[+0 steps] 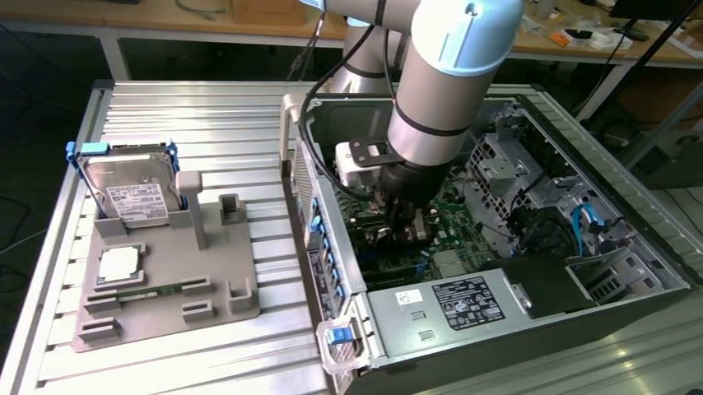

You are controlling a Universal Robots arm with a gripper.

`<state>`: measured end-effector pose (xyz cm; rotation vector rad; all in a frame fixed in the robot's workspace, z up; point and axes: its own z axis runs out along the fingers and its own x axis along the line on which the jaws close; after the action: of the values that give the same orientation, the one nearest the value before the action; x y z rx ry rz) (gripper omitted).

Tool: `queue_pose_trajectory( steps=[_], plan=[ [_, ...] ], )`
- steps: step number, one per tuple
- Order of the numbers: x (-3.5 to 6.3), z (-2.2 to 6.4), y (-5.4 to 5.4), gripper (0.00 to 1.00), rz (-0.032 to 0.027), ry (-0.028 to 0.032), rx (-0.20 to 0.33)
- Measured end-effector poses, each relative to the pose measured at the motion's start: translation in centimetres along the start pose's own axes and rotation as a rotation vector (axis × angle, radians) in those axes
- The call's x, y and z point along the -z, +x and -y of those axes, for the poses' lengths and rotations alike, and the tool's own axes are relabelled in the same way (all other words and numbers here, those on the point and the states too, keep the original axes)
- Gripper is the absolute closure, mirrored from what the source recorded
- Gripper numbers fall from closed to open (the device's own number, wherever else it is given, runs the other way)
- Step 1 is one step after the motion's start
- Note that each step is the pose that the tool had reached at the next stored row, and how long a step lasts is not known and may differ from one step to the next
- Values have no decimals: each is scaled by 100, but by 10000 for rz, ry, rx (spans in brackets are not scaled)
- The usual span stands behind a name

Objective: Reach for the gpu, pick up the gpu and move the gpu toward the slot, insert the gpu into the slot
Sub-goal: 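Insert the gpu into the slot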

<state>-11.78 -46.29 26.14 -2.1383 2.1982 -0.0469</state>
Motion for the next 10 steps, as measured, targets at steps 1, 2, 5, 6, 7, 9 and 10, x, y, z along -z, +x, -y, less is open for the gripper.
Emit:
queue_pose_trajectory(
  steps=[1, 2, 5, 6, 7, 9, 10],
  plan=[
    [0, -1, 0, 73, 0, 0, 0],
    [1, -2, 0, 73, -1, 0, 0],
    [1, -4, 0, 73, -1, 2, 1],
    [2, -4, 0, 73, -2, 2, 5],
    [2, -5, 0, 73, -1, 1, 13],
    [2, -6, 0, 73, 0, -2, 39],
    [2, -6, 0, 73, 2, -2, 54]
  ],
)
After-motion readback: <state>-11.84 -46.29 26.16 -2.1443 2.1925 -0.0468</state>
